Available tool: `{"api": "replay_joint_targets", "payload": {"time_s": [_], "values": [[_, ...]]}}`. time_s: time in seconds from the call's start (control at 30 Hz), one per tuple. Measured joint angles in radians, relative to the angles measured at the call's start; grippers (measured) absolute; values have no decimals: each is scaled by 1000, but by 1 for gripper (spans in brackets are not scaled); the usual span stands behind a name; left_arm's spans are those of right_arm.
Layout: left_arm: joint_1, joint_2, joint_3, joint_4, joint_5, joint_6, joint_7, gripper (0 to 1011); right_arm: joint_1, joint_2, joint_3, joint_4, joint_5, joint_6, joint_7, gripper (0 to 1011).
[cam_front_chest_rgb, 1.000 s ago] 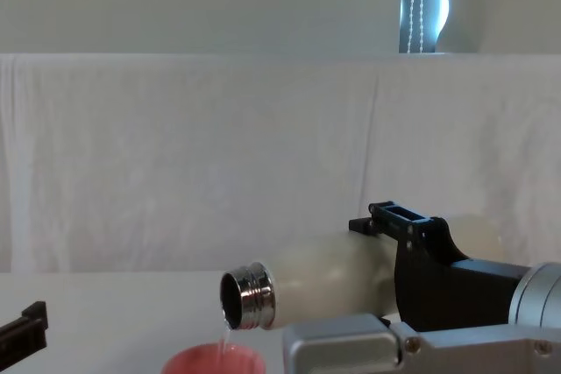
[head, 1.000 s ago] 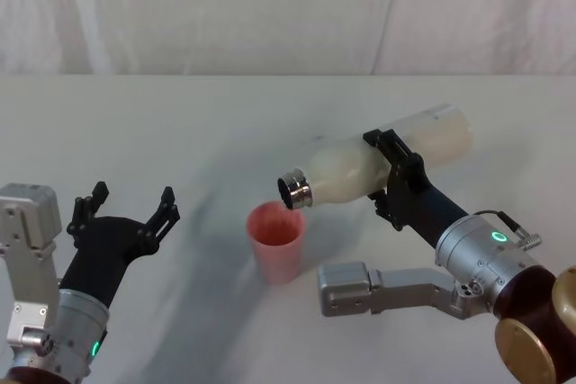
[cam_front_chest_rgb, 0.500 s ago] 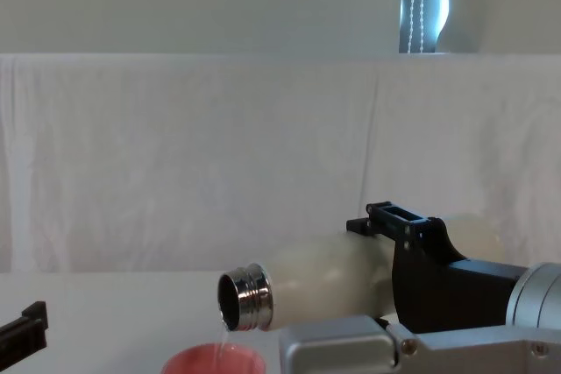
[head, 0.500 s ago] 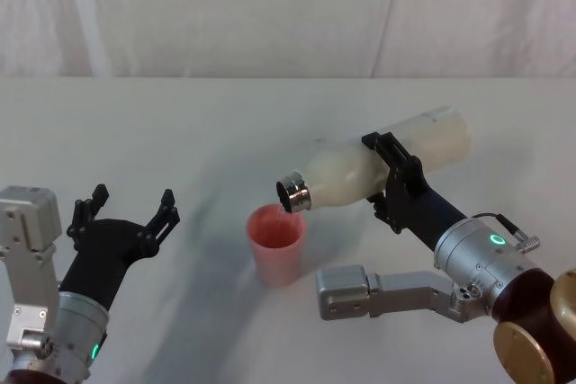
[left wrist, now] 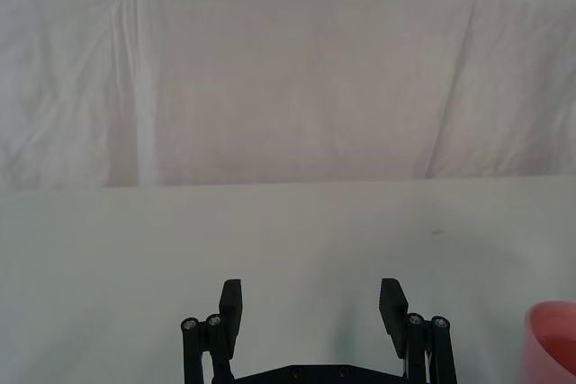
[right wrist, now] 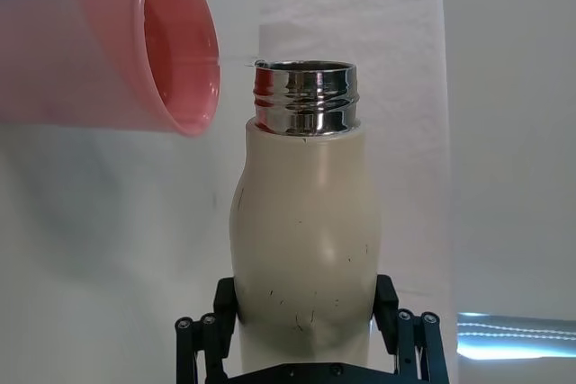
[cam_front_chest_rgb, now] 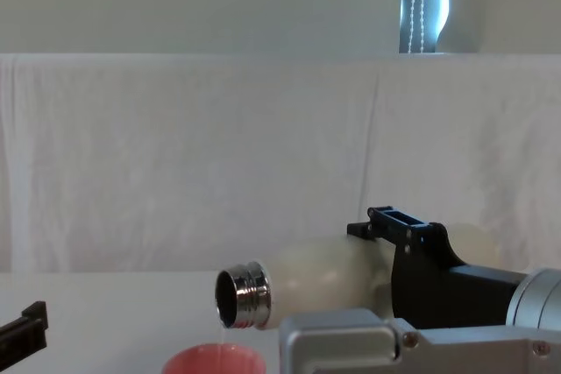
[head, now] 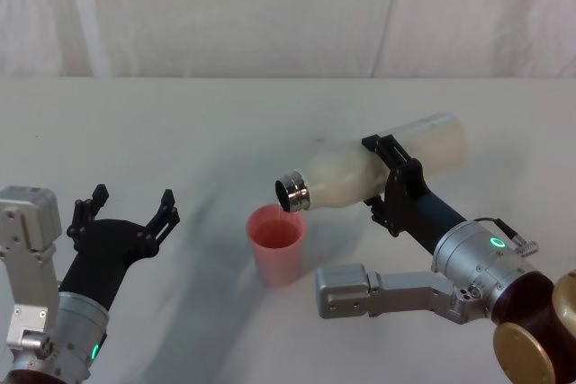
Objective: Grasp the thermos with one hand and pour water into the cup lid.
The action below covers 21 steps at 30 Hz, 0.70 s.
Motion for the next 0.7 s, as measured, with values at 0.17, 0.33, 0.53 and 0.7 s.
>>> {"api": "replay_joint_targets", "payload": {"time_s": [0.17, 0.33, 0.53, 0.7], "values": [[0, 0, 0, 0, 0, 0, 0, 1001, -8, -7, 8, 3, 24, -8, -6, 946], [0, 0, 0, 0, 0, 0, 0, 1001, -14, -14, 20, 4, 53, -20, -15, 946], [0, 0, 0, 0, 0, 0, 0, 1001, -22, -29, 41, 4, 101, -32, -23, 946], [0, 0, 0, 0, 0, 0, 0, 1001, -34, -43, 65, 4, 149, -40, -28, 946]]}}
